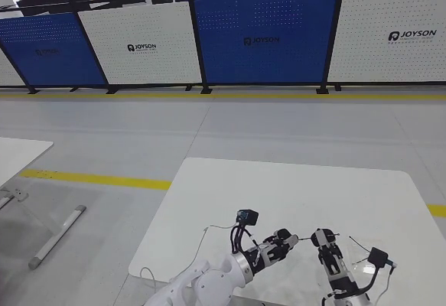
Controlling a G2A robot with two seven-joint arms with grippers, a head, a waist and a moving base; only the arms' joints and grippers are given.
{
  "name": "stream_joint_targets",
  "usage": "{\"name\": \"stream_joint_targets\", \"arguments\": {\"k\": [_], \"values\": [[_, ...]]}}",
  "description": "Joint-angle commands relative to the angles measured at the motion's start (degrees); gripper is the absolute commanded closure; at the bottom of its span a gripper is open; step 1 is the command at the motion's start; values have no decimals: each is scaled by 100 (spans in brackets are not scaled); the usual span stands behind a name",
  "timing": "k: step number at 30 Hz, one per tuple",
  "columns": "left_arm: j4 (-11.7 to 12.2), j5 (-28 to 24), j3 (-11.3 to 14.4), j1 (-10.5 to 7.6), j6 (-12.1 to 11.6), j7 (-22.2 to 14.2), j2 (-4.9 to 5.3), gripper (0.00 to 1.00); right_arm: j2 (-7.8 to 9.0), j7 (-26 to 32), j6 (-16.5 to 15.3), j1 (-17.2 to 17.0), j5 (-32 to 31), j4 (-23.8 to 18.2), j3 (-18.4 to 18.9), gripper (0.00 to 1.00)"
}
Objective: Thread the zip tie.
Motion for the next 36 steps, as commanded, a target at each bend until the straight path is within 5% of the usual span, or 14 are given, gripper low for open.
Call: {"name": "stream_joint_targets", "arguments": {"k": [1, 5, 36], "values": [[12, -6, 31, -24, 23, 3, -11, 86, 0, -9, 0, -7, -13, -13, -7, 100], [23, -7, 51, -62, 55, 0, -23, 100, 1, -15, 0, -7, -20, -19, -13, 100], [18, 26, 100, -75, -79, 36, -55, 100, 82, 181, 0, -8, 434, -161, -25, 100]]}}
